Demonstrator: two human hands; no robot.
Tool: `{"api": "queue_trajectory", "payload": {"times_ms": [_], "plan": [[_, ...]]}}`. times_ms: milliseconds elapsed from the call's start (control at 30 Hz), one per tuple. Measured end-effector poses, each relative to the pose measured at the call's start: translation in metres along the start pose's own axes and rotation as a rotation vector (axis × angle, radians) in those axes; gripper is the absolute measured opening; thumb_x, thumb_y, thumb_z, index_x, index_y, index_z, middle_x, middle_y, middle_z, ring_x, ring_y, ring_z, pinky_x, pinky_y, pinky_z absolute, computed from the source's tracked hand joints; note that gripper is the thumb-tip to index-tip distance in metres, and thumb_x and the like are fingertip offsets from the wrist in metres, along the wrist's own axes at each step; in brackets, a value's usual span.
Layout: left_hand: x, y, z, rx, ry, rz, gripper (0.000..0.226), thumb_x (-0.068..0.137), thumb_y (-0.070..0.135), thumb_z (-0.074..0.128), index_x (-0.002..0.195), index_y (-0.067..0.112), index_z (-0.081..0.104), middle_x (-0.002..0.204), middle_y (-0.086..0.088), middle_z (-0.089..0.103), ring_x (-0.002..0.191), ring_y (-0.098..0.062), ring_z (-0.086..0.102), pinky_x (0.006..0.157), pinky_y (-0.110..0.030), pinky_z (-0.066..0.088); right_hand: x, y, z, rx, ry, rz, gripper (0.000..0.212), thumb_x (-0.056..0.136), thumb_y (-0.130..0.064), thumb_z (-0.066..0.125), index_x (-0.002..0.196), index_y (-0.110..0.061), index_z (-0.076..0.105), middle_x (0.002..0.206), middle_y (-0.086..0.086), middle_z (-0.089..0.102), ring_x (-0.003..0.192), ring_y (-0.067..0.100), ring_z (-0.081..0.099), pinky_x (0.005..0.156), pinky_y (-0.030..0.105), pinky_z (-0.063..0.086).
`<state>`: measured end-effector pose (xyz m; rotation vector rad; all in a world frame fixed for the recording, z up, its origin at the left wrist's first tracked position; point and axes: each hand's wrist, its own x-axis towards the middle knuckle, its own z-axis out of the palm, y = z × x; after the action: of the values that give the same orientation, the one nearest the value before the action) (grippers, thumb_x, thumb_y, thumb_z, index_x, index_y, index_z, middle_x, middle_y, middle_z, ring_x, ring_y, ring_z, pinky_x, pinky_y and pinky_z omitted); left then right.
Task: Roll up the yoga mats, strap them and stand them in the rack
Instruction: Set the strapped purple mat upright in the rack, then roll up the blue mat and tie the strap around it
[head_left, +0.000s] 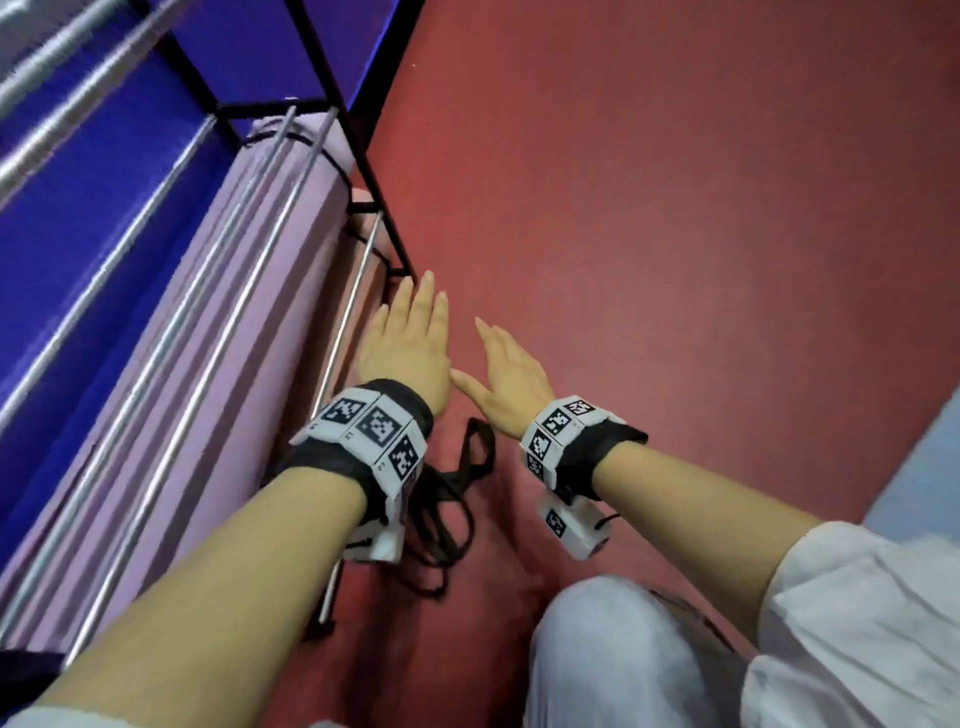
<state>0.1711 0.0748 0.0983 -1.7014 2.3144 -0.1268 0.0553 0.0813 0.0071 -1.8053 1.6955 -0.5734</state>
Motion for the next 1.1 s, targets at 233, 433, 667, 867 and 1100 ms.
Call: {"api": "queue_trajectory", "payload": {"times_ms": [233, 433, 667, 867, 1100], "plan": [[0.062, 0.143, 0.000, -0.036, 0.011, 0.376, 0.071, 0.098, 0.041, 0.036, 0.150, 0.009, 0.000, 0.158, -0.008, -0.011, 0.146, -0.025, -0.006, 0.117, -0.037, 0.007, -0.060, 0.135, -0.079, -0.048, 0.228, 0.406, 0.078, 0.092, -0.057, 0.041, 0.151, -0.015, 0.013, 0.154, 0.012, 0.026, 0.143, 0.024, 0.023, 0.115, 0.043, 0.024], [0.050, 0.267, 0.004, -0.052, -0.018, 0.704, 0.073, 0.097, 0.048, 0.035, 0.151, 0.010, 0.002, 0.159, -0.007, -0.007, 0.146, -0.024, -0.005, 0.118, -0.037, 0.008, -0.165, 0.205, -0.123, -0.006, 0.377, 0.747, 0.076, 0.093, -0.055, 0.042, 0.151, -0.014, 0.015, 0.151, 0.011, 0.032, 0.138, 0.024, 0.033, 0.110, 0.041, 0.031], [-0.029, 0.382, 0.027, -0.073, -0.132, 1.085, 0.069, 0.097, 0.045, 0.038, 0.149, 0.007, 0.013, 0.158, -0.009, 0.008, 0.146, -0.024, 0.004, 0.117, -0.037, 0.013, -0.305, 0.237, -0.127, 0.247, 0.624, 1.111, 0.069, 0.096, -0.049, 0.040, 0.150, -0.013, 0.015, 0.156, 0.009, 0.023, 0.142, 0.022, 0.025, 0.113, 0.036, 0.023], [-0.122, 0.429, 0.063, -0.058, -0.339, 1.215, 0.065, 0.097, 0.044, 0.040, 0.147, 0.007, 0.022, 0.157, -0.010, 0.014, 0.145, -0.025, 0.012, 0.115, -0.039, 0.018, -0.404, 0.227, -0.101, 0.378, 0.764, 1.282, 0.066, 0.097, -0.048, 0.039, 0.149, -0.014, 0.020, 0.153, 0.010, 0.028, 0.140, 0.024, 0.031, 0.113, 0.035, 0.024], [-0.175, 0.462, 0.084, -0.089, -0.421, 1.245, 0.053, 0.098, 0.046, 0.036, 0.131, 0.006, 0.047, 0.136, -0.013, 0.048, 0.126, -0.028, 0.044, 0.103, -0.040, 0.038, -0.456, 0.245, -0.087, 0.463, 0.835, 1.245, 0.055, 0.099, -0.043, 0.038, 0.144, -0.013, 0.031, 0.145, 0.011, 0.041, 0.131, 0.024, 0.042, 0.108, 0.034, 0.032]]}}
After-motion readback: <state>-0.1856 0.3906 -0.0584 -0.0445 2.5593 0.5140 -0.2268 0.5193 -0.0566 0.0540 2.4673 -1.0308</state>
